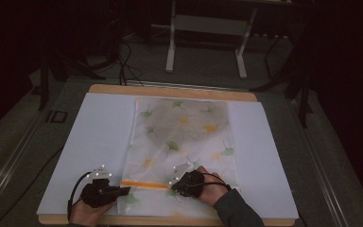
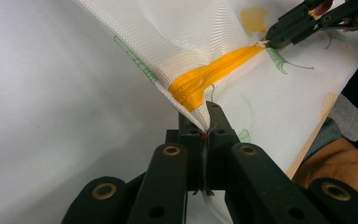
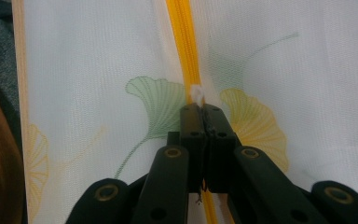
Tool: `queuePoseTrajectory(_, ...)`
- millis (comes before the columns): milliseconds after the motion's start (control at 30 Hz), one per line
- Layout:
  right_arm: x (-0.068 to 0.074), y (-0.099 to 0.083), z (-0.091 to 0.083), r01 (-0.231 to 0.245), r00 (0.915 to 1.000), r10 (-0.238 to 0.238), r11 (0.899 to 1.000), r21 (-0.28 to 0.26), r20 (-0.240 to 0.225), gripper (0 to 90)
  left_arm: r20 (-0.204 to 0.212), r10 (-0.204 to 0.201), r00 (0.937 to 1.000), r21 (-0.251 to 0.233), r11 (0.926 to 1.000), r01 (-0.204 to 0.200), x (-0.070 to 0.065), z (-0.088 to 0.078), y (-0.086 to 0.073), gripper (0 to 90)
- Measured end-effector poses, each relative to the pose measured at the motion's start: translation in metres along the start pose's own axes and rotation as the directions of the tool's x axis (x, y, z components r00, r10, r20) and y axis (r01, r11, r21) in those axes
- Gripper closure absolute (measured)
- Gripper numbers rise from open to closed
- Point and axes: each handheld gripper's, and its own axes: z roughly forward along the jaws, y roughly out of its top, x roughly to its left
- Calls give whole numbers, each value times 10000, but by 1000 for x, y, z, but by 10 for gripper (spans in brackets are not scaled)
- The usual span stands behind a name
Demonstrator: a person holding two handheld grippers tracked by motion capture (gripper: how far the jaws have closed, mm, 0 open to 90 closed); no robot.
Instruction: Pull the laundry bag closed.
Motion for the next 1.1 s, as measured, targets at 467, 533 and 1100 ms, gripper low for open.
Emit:
queuePoseTrajectory(467, -8, 13, 4, -251, 9990, 273, 9978, 609, -352, 872, -14, 27, 10000, 15, 10000, -27, 0, 0, 0, 880)
queuePoseTrajectory(533, -11, 13, 5, -494, 9977, 521, 9969, 607, -435, 888, -6, 10, 10000, 18, 10000, -10, 0, 0, 0, 881)
queuePoseTrajectory(1100, -5, 9, -1, 24, 9999, -34, 9975, 709, 128, 900, -100, 57, 9999, 8, 10000, -57, -1, 0, 0, 881)
